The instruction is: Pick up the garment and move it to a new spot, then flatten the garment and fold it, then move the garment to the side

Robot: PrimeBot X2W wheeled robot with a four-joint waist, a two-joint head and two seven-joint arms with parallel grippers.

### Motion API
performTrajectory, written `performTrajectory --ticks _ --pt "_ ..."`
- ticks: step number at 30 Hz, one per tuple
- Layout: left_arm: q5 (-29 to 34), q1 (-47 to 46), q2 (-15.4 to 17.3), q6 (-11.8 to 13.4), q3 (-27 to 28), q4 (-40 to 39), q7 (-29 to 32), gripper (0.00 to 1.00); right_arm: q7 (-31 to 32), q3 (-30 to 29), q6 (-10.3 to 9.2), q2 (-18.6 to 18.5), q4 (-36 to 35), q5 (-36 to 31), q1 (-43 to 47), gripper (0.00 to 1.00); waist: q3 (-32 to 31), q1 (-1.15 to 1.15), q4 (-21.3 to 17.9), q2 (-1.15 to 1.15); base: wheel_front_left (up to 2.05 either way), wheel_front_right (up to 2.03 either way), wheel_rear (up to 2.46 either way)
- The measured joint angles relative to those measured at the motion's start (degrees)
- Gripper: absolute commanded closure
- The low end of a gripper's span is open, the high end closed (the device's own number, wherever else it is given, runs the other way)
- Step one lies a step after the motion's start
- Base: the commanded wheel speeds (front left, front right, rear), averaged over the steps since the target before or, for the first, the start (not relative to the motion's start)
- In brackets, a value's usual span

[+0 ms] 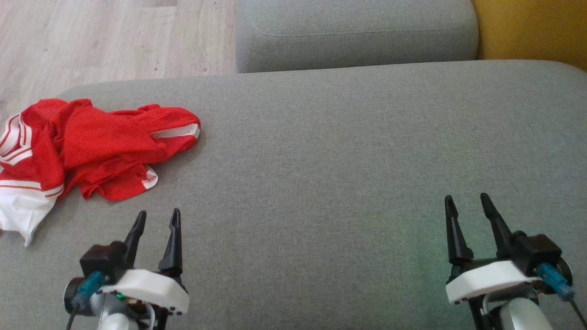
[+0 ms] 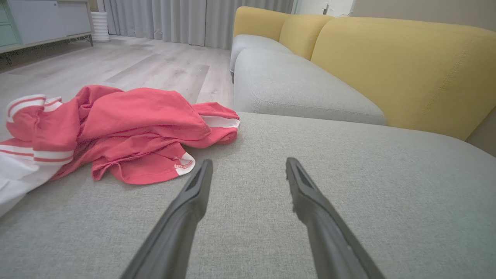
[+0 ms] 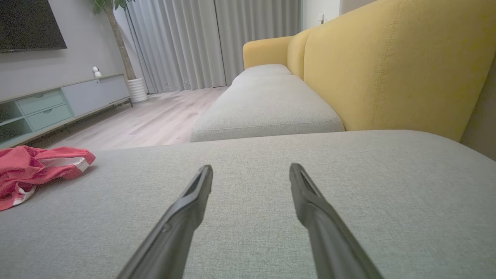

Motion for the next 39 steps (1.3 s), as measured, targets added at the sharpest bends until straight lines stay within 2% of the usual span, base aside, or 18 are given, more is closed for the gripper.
performTrajectory --ticks 16,39 --pt "9.71 0.77 -0.01 0.00 0.75 0.04 -2.48 0.00 -2.37 -1.26 0.00 0.10 2.44 -6.73 0.00 0.00 -0.18 0.00 0.01 0.00 0.00 0.00 0.00" --pt "9.06 0.75 -1.05 -1.08 3.54 1.07 -2.49 0.00 -2.37 -1.26 0.00 0.12 4.74 -5.19 -0.05 0.00 -0.13 0.00 0.04 0.00 0.00 0.00 0.00"
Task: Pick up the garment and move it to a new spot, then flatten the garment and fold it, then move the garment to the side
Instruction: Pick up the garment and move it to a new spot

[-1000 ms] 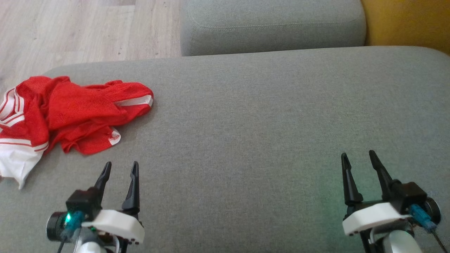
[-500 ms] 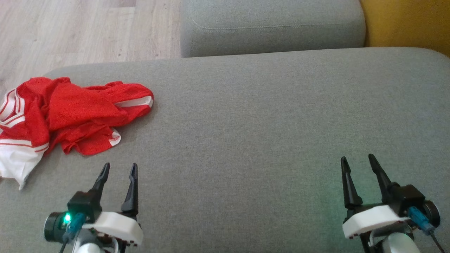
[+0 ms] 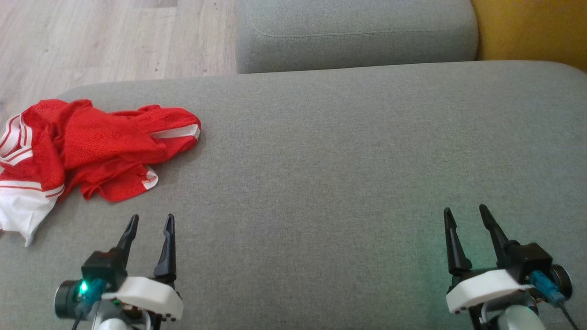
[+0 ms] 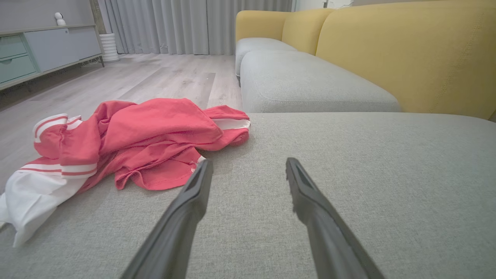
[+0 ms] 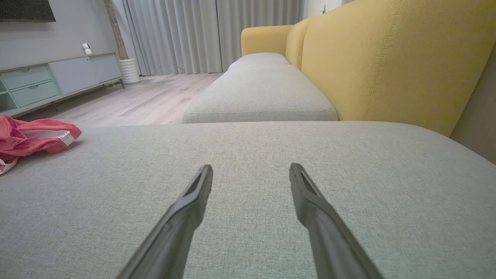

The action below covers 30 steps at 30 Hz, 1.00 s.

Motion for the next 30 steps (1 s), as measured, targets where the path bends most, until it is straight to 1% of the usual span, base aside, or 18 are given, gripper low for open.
performTrajectory --ticks 5,8,14,19,28,30 --pt "0.00 0.01 -0.13 -0.03 0.81 0.11 0.00 0.00 0.00 0.01 0.00 0.00 0.21 0.00 -0.02 0.00 -0.08 0.00 0.19 0.00 0.00 0.00 0.00" --pt "0.00 0.00 -0.19 -0.46 0.85 0.11 0.00 0.00 0.00 0.09 0.00 0.00 0.27 0.00 -0.02 0.00 -0.08 0.00 0.54 0.00 0.00 0.00 0.00" --pt "0.00 -0.33 -0.38 -0.49 0.66 0.13 0.00 0.00 0.00 0.07 0.00 0.00 0.29 -0.01 -0.02 0.00 -0.01 0.00 2.49 0.00 0.00 0.00 0.00" --pt "-0.01 -0.47 -0.51 -0.44 0.20 0.13 0.00 0.00 0.00 0.37 0.00 0.01 0.34 -0.02 -0.01 0.00 -0.10 0.00 6.50 0.00 0.00 0.00 0.00" --pt "-0.03 0.17 -0.60 -0.36 0.35 -0.07 0.00 0.00 0.00 2.76 0.00 0.02 0.92 0.21 -0.05 0.00 -0.49 0.00 16.16 0.00 0.00 0.00 0.00" --pt "-0.09 0.38 -0.58 0.11 0.55 -0.29 0.00 0.00 0.00 3.77 0.00 0.04 1.13 0.58 -0.09 0.00 -0.46 0.00 17.95 0.00 0.00 0.00 0.00"
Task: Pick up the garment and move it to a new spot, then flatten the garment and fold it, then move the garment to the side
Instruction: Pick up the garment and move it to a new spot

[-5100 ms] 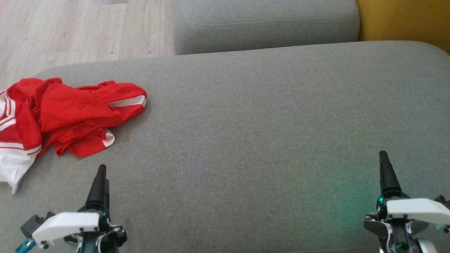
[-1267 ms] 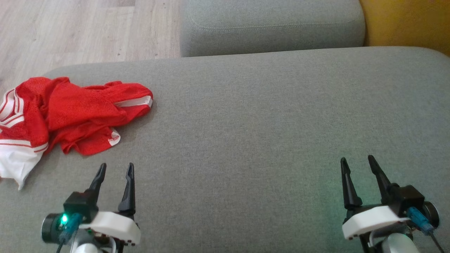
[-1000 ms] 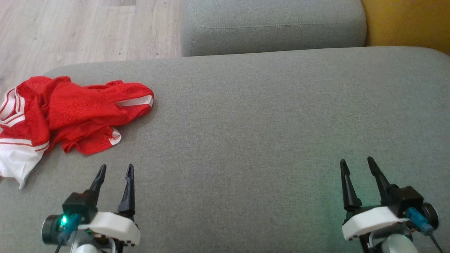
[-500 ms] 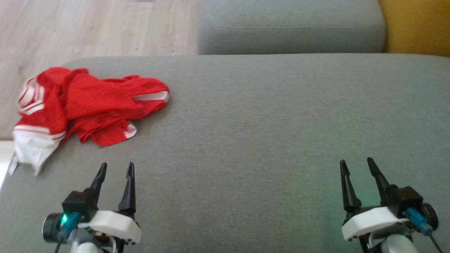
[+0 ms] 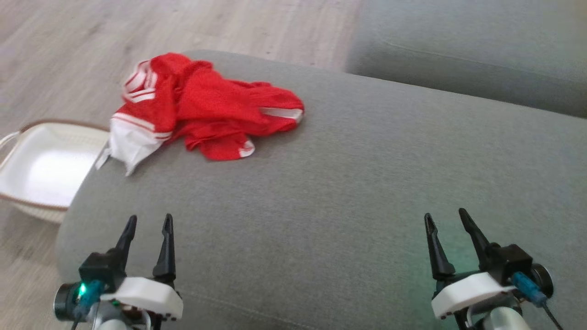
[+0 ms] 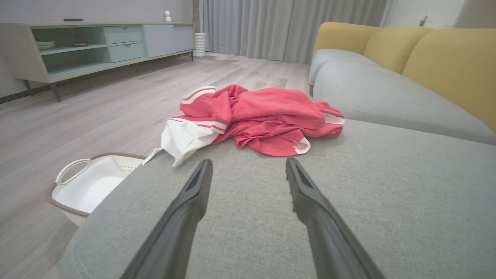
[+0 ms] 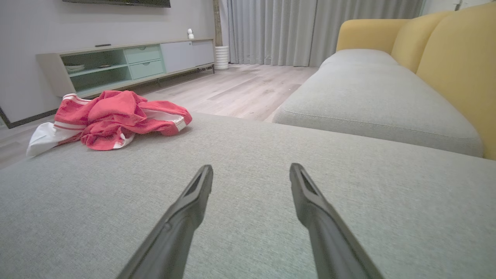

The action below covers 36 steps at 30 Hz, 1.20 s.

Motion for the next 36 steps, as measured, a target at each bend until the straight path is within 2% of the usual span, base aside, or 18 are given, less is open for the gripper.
performTrajectory --ticks 7,11,18,22,24,32,36 --pt "-3.87 -1.69 -0.05 0.49 0.69 -2.45 0.00 0.00 0.00 0.69 0.00 -0.11 -0.38 -0.70 -2.41 0.00 3.56 0.00 2.25 0.00 0.00 0.00 0.00" --pt "-6.45 -10.58 -0.21 0.53 2.19 -0.94 -0.01 0.00 0.00 1.92 0.00 -1.71 -1.98 -1.36 -5.20 0.00 7.70 0.00 2.13 0.00 0.00 0.00 0.00" --pt "-8.72 -34.22 0.53 0.57 3.36 10.88 4.03 0.00 0.02 2.86 0.00 -7.76 -6.55 -2.19 -10.55 0.00 17.21 0.01 1.57 0.00 0.00 0.00 0.00" --pt "-9.07 -44.30 1.74 1.78 4.54 20.06 6.93 0.00 1.15 3.39 0.00 -10.27 -10.81 -2.19 -12.40 0.00 22.59 0.02 0.98 0.00 0.00 0.00 0.00" --pt "-8.95 -48.02 2.74 2.66 4.67 25.06 8.01 0.00 2.33 3.64 0.00 -11.27 -13.27 -2.19 -12.92 0.00 25.06 0.02 0.54 0.00 0.00 0.00 0.00" --pt "-7.50 -58.52 7.12 9.10 6.32 41.52 10.56 0.00 6.77 4.13 0.00 -13.03 -22.86 -2.19 -12.85 0.00 32.33 0.01 -2.27 0.00 0.00 0.00 0.00" --pt "-6.91 -61.21 7.71 9.96 5.82 47.26 13.01 0.00 8.45 3.83 0.00 -13.61 -25.73 -2.19 -12.63 0.00 34.14 0.01 -3.75 0.00 0.00 0.00 0.00"
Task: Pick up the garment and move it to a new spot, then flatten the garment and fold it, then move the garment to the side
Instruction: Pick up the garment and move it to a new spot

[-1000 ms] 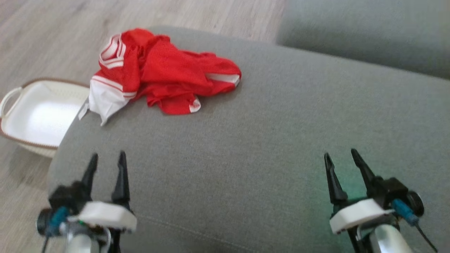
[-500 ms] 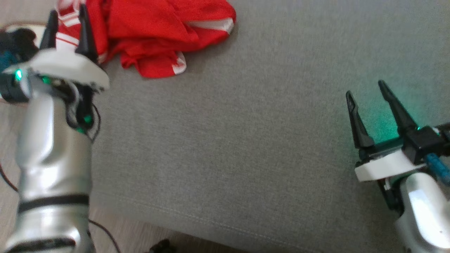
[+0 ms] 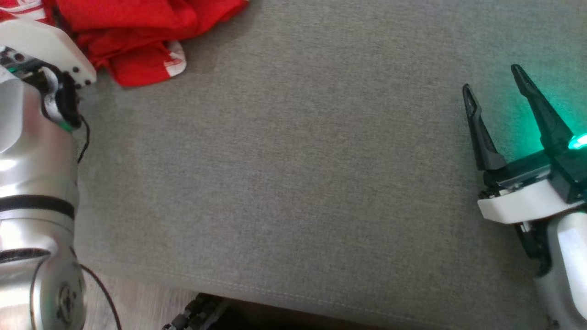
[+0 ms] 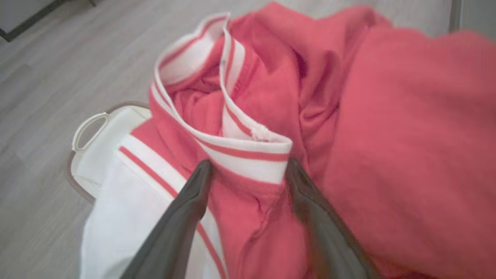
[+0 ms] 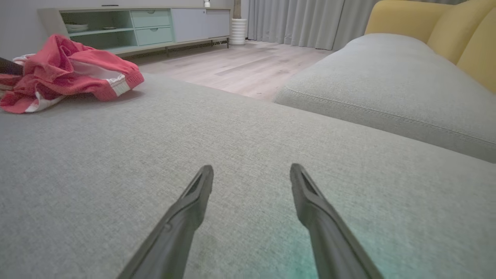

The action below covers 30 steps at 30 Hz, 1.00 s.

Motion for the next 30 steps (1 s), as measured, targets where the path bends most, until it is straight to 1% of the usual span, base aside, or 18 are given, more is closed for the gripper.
performTrajectory --ticks 1,2,3,5,9,10,11,13,17,20,23,25,28,30 --pt "0.30 -0.31 0.01 -0.46 -0.25 1.11 0.66 0.17 0.33 -0.02 0.00 -0.18 -0.36 0.01 0.09 0.00 0.21 0.00 -0.30 0.00 0.00 0.00 0.00" --pt "0.34 -0.49 0.01 -0.88 -0.36 2.03 0.77 0.60 0.35 -0.02 0.00 -0.31 -0.52 0.09 0.15 0.00 0.33 0.00 -0.59 0.00 0.00 0.00 0.00" --pt "0.37 -0.55 0.12 -0.97 -0.65 2.64 0.64 1.00 0.53 -0.08 0.00 -0.35 -0.63 0.16 0.30 0.00 0.33 0.00 -0.81 0.00 0.00 0.00 0.00" --pt "0.49 -0.83 0.51 -1.51 -1.25 3.61 -0.38 1.00 0.58 -0.32 0.00 -0.27 -0.64 0.16 0.84 0.00 -0.04 -0.01 -1.04 0.00 0.00 0.00 0.00" --pt "0.56 -2.69 2.61 -1.47 -1.42 3.74 -4.68 1.00 -0.02 -0.60 0.00 1.11 0.05 0.35 1.23 0.00 -1.75 -0.01 -1.26 0.00 0.00 0.00 0.00" --pt "0.56 -2.69 2.61 -1.47 -1.42 3.74 -4.68 1.00 -0.02 -0.60 0.00 1.11 0.05 0.35 1.23 0.00 -1.75 -0.01 -1.26 0.00 0.00 0.00 0.00" --pt "1.11 -3.85 4.14 -1.54 -1.63 3.67 -6.05 1.00 -1.00 -0.54 0.00 2.01 1.40 0.58 1.30 0.00 -3.23 -0.01 -1.38 0.00 0.00 0.00 0.00" --pt "1.70 -4.81 5.78 -1.76 -2.02 3.55 -7.13 1.00 -2.10 -0.56 0.00 3.19 2.87 0.62 1.69 0.00 -4.94 -0.01 -1.53 0.00 0.00 0.00 0.00" --pt "3.02 -6.70 8.10 -2.55 -3.74 1.91 -8.47 1.00 -4.21 0.10 0.00 5.63 6.48 1.35 3.68 0.00 -8.94 -0.02 -2.00 0.00 0.00 0.00 0.00" --pt "3.82 -8.07 9.21 -4.32 -5.28 -0.32 -8.92 1.00 -5.55 0.43 0.00 7.33 8.70 1.70 4.56 0.00 -12.26 -0.02 -2.57 0.00 0.00 0.00 0.00" --pt "4.11 -8.83 9.32 -6.48 -6.35 -3.26 -8.73 1.00 -6.42 0.73 0.00 8.61 10.60 2.12 4.76 0.00 -15.48 -0.02 -3.31 0.00 0.00 0.00 0.00" --pt "3.98 -8.84 9.06 -8.77 -7.48 -5.56 -7.22 1.00 -6.95 1.05 0.00 9.01 11.50 2.21 4.81 0.00 -17.62 -0.02 -3.93 0.00 0.00 0.00 0.00" --pt "4.34 -8.70 8.89 -10.77 -9.53 -10.11 -4.43 1.00 -7.44 1.43 0.00 10.01 12.24 2.59 5.26 0.00 -20.48 -0.02 -5.06 0.00 0.00 0.00 0.00" --pt "3.42 -8.44 8.62 -11.96 -10.53 -14.16 -1.66 1.00 -7.89 1.83 0.00 10.49 12.66 2.80 6.02 0.00 -22.06 -0.02 -6.05 0.00 0.00 0.00 0.00"
